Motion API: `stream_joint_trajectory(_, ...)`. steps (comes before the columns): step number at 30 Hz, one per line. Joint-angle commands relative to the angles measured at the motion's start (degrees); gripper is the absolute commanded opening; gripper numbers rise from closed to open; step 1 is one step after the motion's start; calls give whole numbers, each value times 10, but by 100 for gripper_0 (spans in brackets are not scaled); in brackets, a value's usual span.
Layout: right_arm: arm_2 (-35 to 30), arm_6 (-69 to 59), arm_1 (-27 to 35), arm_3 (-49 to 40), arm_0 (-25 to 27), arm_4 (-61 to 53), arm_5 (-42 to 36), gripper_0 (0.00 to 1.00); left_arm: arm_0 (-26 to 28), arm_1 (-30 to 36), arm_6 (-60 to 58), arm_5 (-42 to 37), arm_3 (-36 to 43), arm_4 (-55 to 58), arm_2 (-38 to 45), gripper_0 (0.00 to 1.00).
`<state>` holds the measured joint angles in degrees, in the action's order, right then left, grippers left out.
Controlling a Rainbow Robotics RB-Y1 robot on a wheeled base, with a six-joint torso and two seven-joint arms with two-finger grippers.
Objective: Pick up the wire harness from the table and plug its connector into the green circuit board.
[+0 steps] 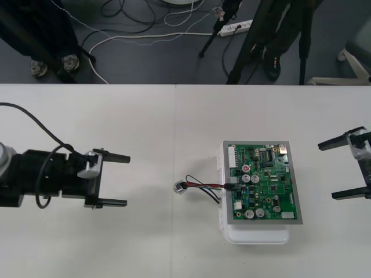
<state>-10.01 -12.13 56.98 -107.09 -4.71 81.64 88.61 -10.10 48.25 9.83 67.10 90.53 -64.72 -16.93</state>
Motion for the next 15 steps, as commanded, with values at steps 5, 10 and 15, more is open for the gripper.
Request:
stream_joint_trajectory(5,-48,11,23,50,7,-127,14,100,34,92,-14,125,18,13,112,100)
stream_joint_trajectory(10,-48,13,22,81,9,-159,14,100,45,135,-28,170,18,14,173,100)
stream_joint_trajectory(15,-52,13,20,106,9,-185,14,100,53,141,-68,229,18,4,244,100)
